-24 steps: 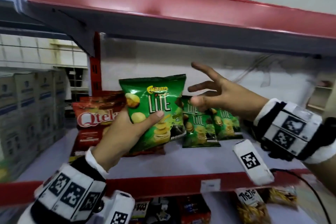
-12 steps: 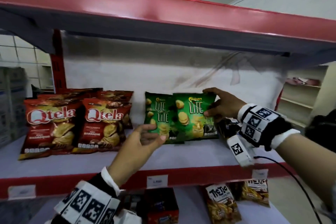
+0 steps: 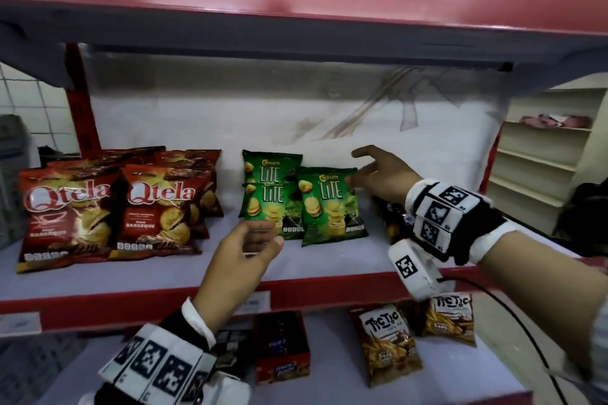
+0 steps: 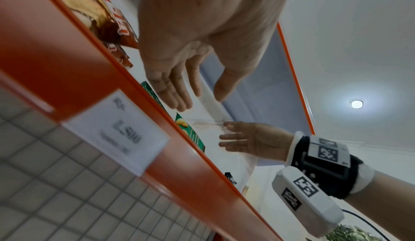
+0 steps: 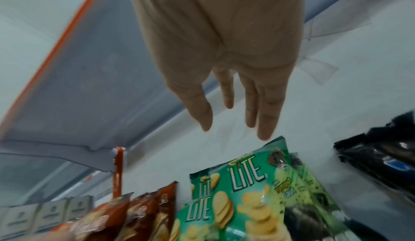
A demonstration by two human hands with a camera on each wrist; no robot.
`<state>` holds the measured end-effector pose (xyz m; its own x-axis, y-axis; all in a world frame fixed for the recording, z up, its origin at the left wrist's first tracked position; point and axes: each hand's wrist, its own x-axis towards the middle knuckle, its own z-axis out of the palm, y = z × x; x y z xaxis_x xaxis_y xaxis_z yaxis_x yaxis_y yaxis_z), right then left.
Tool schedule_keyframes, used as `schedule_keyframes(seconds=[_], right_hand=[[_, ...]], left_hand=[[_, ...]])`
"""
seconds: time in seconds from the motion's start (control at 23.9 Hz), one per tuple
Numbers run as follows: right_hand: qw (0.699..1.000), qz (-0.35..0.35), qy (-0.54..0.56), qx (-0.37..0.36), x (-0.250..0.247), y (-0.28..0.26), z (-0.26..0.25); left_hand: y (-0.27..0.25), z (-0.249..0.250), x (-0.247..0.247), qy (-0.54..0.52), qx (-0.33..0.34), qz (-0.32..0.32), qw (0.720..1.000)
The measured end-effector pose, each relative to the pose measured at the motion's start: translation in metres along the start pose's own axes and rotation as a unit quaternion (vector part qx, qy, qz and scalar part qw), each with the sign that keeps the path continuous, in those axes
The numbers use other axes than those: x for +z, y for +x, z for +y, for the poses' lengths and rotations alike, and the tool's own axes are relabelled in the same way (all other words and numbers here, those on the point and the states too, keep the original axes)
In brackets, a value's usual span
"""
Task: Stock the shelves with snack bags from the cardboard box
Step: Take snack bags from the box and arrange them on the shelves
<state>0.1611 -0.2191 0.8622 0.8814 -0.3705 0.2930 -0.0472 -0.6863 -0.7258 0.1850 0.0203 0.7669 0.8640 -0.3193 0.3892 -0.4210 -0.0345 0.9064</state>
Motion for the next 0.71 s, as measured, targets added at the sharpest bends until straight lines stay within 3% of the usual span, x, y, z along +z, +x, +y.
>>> schedule_keyframes(seconds=[0.17, 0.33, 0.42, 0.46, 0.5, 0.71], right_hand=[[0.981, 0.096, 0.134, -0.101, 0.000, -0.077, 0.037], [0.968, 0.066, 0.192, -0.148, 0.008, -0.128, 0.084], [0.969, 0.033, 0.208, -0.128, 0.019, -0.155, 0.123], [0.973, 0.004, 0.204, -0.111, 0.029, -0.163, 0.145], [0.976, -0.022, 0.206, -0.061, 0.053, -0.183, 0.187], [0.974, -0.054, 0.211, 0.058, 0.135, -0.221, 0.266]], left_hand=[[-0.027, 0.005, 0.068, -0.044, 0.026, 0.023, 0.998], [-0.067, -0.011, 0.099, -0.051, 0.087, 0.061, 0.993], [-0.101, -0.027, 0.115, -0.044, 0.107, 0.055, 0.992], [-0.112, -0.039, 0.125, -0.032, 0.088, 0.027, 0.995], [-0.132, -0.076, 0.145, -0.008, 0.028, -0.010, 1.000], [-0.168, -0.188, 0.160, 0.016, -0.156, -0.050, 0.986]])
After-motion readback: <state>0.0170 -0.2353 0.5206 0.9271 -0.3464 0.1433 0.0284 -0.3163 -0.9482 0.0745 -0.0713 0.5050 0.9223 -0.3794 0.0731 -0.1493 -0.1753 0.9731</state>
